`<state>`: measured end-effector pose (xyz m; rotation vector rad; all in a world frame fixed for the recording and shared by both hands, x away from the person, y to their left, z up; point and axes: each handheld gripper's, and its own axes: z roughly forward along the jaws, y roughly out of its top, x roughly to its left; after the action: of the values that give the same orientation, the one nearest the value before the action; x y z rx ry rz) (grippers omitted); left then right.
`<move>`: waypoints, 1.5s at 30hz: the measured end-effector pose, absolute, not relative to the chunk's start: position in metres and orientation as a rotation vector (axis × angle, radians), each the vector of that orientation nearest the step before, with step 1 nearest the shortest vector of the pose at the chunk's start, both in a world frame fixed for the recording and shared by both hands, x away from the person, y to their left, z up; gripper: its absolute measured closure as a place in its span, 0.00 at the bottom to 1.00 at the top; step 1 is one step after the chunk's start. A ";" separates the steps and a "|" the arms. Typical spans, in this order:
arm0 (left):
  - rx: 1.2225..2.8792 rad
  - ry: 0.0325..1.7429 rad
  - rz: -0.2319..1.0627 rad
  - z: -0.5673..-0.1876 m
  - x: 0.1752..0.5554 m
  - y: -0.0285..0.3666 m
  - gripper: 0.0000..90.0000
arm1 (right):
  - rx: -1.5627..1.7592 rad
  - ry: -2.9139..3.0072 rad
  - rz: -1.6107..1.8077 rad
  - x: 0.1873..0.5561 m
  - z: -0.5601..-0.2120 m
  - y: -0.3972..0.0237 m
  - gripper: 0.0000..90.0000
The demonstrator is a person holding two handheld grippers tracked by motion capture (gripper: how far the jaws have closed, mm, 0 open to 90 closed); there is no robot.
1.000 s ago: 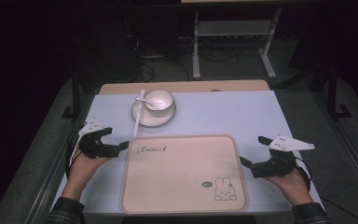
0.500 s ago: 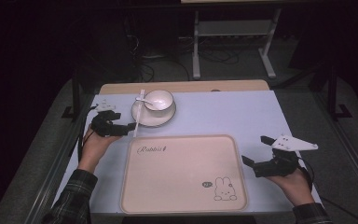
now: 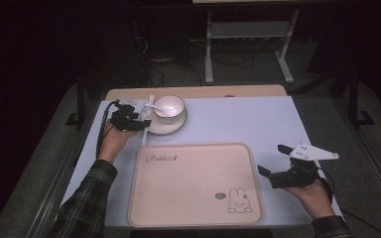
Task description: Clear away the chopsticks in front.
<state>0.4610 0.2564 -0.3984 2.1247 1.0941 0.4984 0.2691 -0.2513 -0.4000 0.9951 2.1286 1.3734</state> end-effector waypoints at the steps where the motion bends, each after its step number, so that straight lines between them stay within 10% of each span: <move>1: 2.135 1.098 0.495 -0.402 0.466 0.255 0.45 | 0.995 2.130 1.373 0.269 -0.400 -0.252 0.00; 27: 2.191 1.205 0.569 -0.428 0.495 0.239 0.86 | 1.011 2.127 1.385 0.268 -0.401 -0.257 0.00; 45: 2.138 1.234 0.470 -0.404 0.484 0.257 0.67 | 1.007 2.124 1.389 0.267 -0.400 -0.258 0.00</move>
<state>0.4836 0.2573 -0.4036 2.1377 1.2341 0.4701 0.2665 -0.2583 -0.4005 1.0072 2.1237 1.3893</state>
